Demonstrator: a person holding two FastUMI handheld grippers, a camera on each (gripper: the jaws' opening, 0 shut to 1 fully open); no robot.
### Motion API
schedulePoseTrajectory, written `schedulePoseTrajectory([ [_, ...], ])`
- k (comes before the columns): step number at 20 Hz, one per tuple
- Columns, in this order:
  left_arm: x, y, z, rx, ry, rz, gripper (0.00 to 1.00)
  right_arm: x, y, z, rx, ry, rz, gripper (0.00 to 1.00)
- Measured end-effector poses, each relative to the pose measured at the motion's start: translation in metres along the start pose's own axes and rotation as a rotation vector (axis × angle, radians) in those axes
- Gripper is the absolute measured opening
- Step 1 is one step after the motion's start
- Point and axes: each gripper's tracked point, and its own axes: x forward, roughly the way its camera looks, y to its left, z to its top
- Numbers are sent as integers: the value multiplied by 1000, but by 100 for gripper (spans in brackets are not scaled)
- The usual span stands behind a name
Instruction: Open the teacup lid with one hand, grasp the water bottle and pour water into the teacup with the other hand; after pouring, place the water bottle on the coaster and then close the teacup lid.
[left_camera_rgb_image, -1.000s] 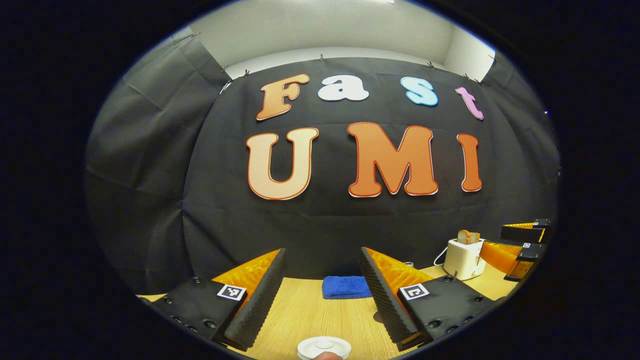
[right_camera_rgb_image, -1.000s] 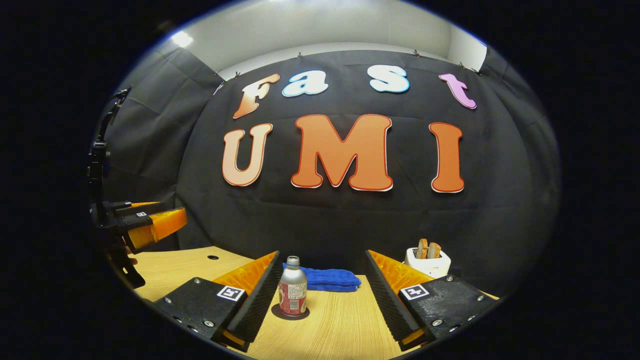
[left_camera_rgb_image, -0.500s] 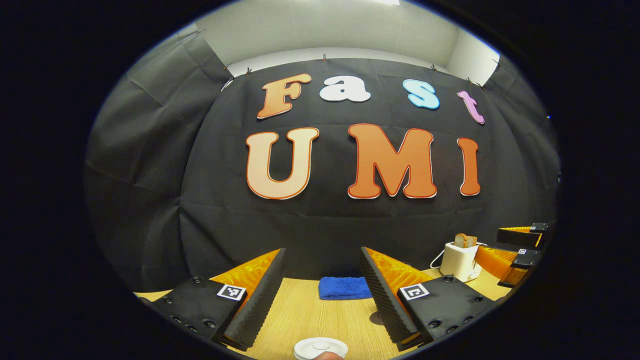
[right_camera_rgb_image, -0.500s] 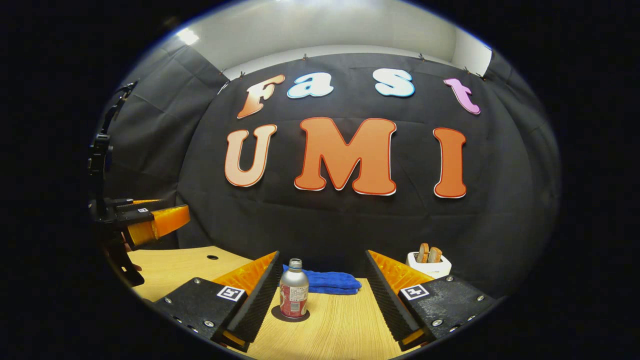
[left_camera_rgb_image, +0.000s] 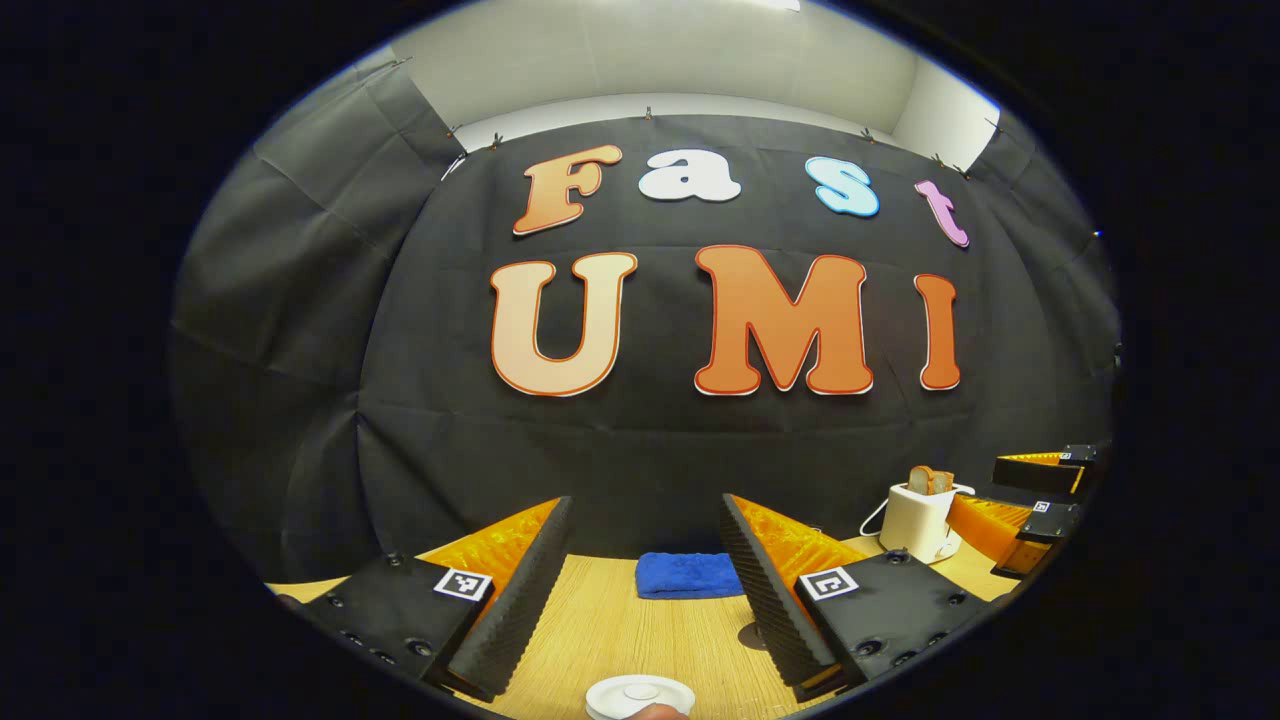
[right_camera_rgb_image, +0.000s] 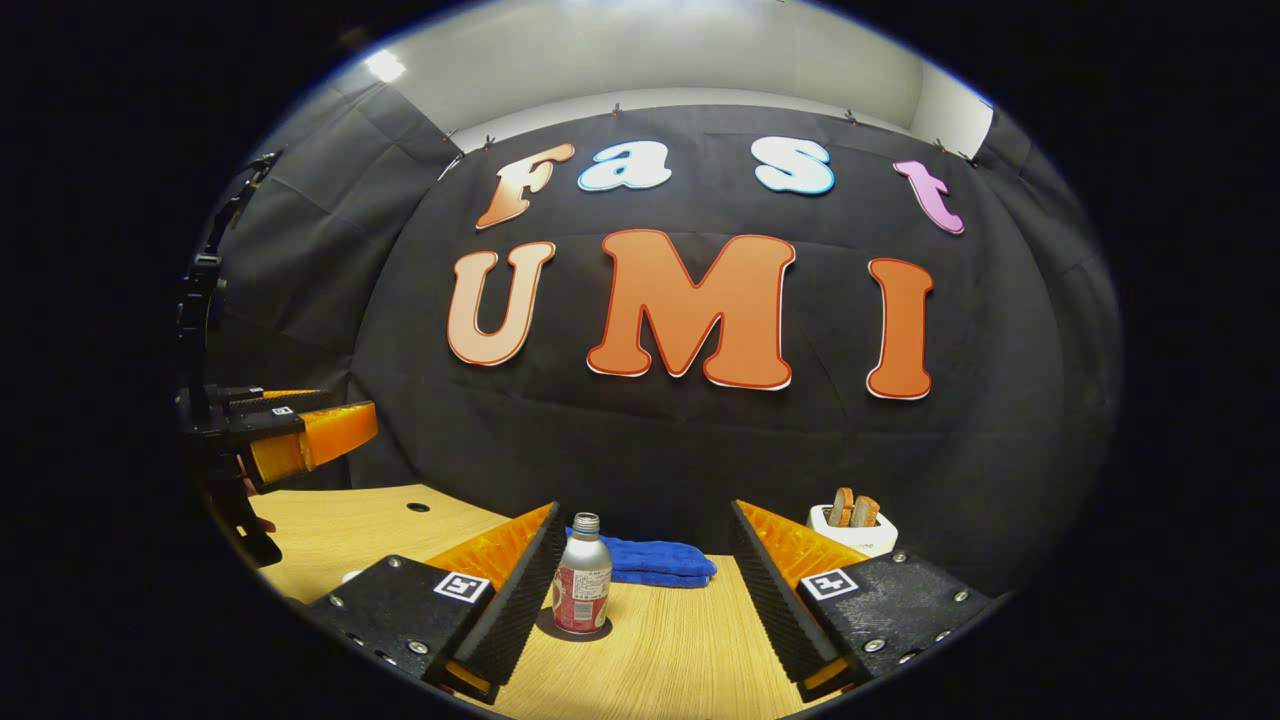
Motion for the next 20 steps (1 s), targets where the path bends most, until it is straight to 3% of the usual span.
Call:
schedulePoseTrajectory([
  [4,-1,-1,0,2,-1,-3,99,0,0,1,-1,-3,3,94],
  [10,-2,-2,1,10,5,3,100,2,-3,-1,-19,6,-10,100],
  [13,-1,-2,0,8,9,4,100,2,-3,0,-26,9,-11,97],
  [15,-1,0,-4,10,21,9,92,2,-3,-3,-26,21,-12,97],
  [17,-1,0,-7,8,36,11,92,2,-4,-4,-24,28,-15,97],
  [20,-7,7,-8,3,47,14,100,1,-7,-1,-31,31,-24,100],
])
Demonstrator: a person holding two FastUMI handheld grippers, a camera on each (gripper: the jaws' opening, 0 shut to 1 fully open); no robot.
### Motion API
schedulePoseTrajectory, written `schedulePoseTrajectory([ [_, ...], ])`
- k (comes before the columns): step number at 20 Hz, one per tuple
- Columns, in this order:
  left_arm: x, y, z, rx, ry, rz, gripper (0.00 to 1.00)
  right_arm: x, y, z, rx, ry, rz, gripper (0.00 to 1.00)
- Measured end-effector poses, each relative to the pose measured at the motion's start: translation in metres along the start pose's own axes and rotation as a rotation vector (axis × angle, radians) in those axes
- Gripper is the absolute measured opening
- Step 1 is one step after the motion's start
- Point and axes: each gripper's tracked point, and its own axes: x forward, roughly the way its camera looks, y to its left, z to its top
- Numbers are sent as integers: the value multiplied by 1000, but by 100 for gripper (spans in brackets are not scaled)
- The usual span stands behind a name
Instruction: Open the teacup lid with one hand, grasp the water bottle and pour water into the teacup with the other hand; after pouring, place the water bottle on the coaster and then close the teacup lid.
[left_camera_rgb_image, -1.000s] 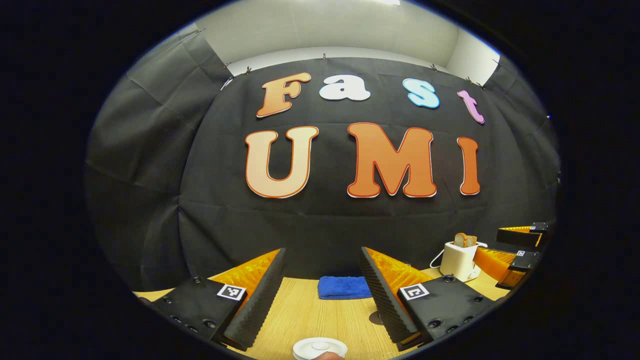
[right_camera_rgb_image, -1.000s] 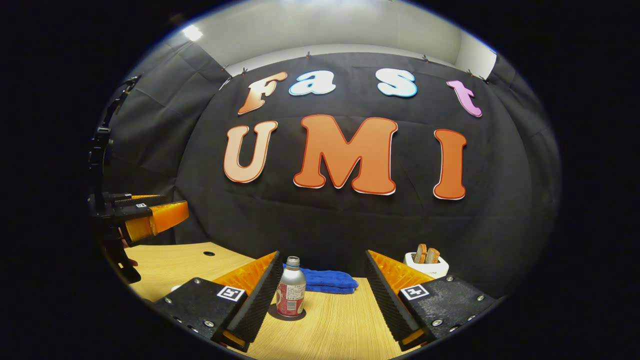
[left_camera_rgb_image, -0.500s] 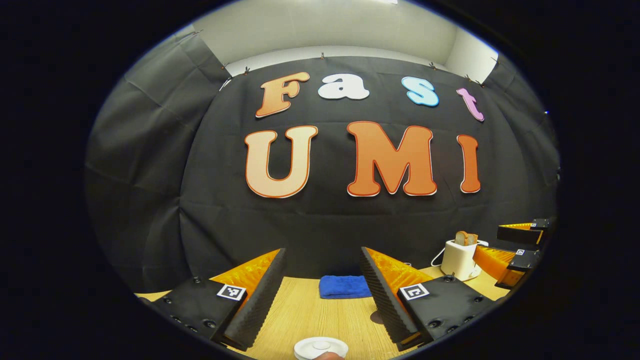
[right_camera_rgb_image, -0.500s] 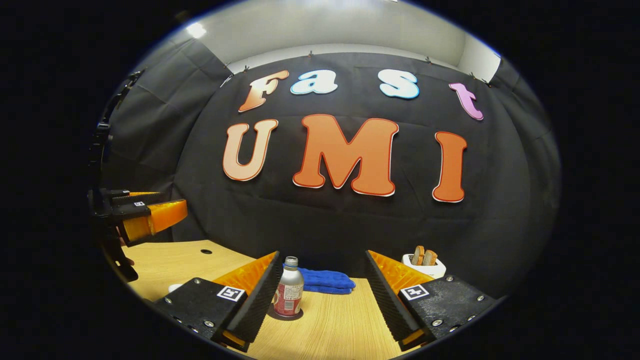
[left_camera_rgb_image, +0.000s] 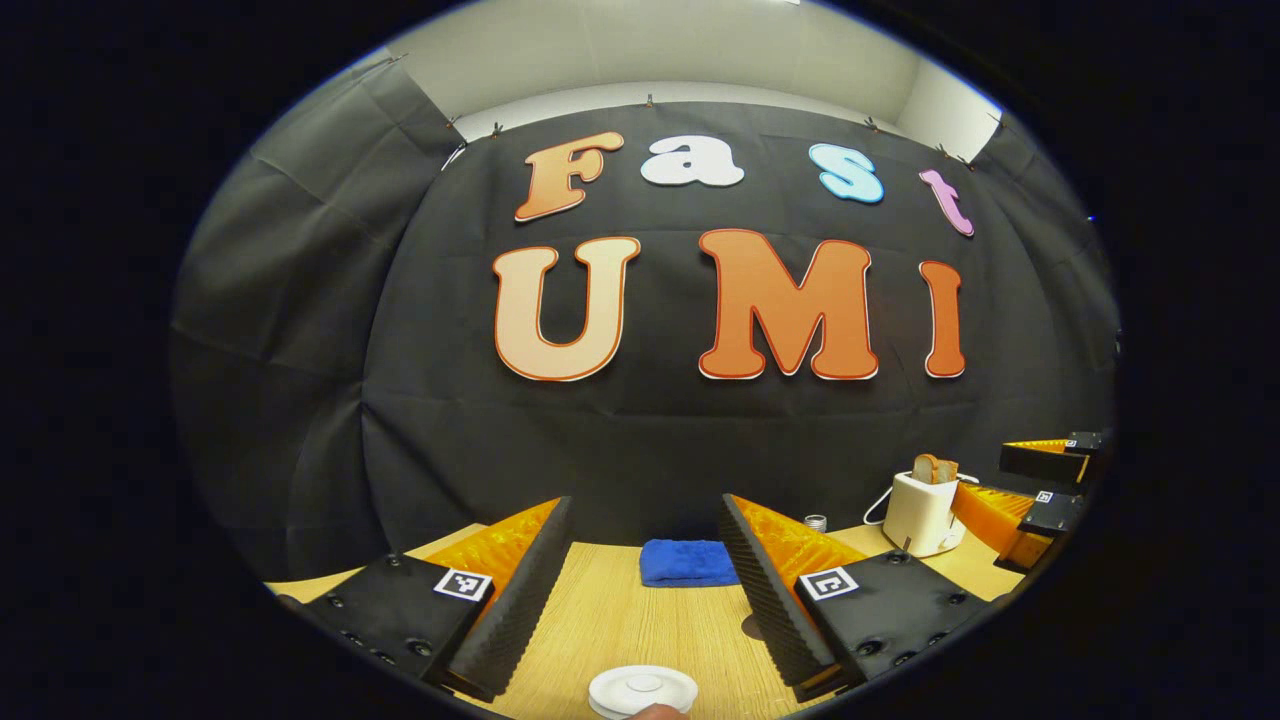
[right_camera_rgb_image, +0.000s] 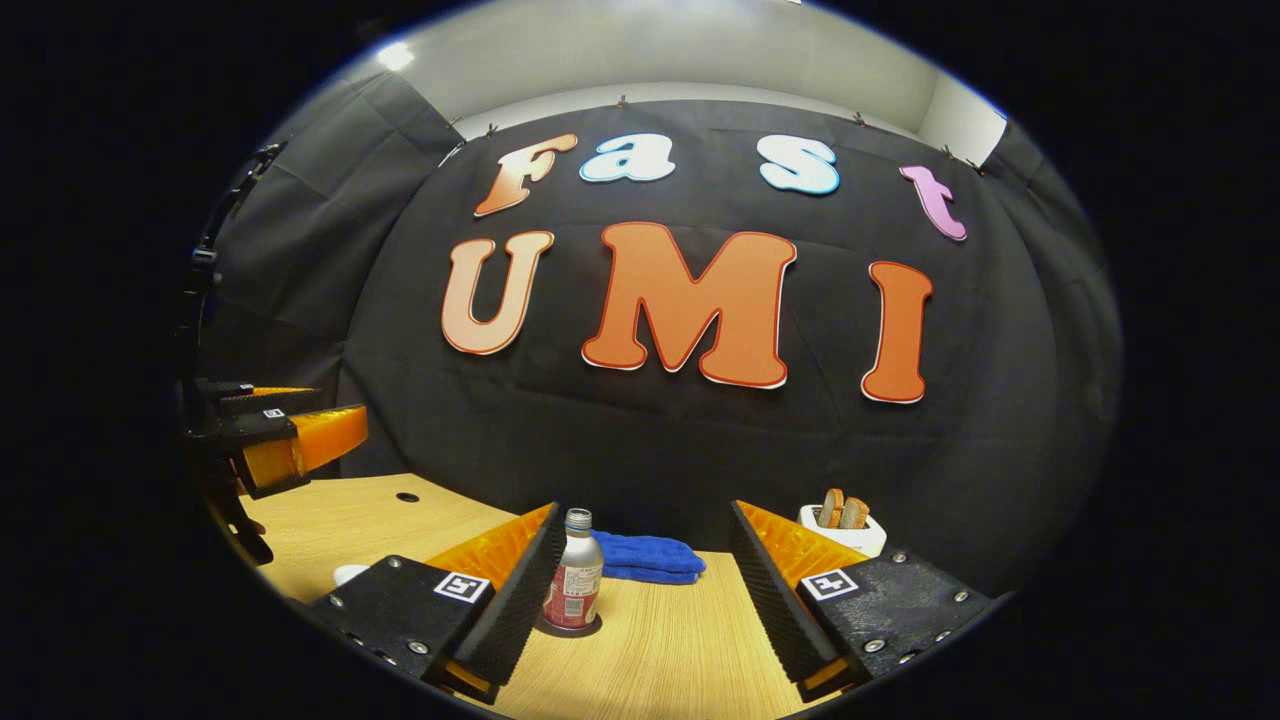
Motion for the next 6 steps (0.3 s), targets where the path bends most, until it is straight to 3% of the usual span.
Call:
schedulePoseTrajectory([
  [6,2,-3,2,0,-6,3,96,-2,1,5,-13,-11,-2,97],
])
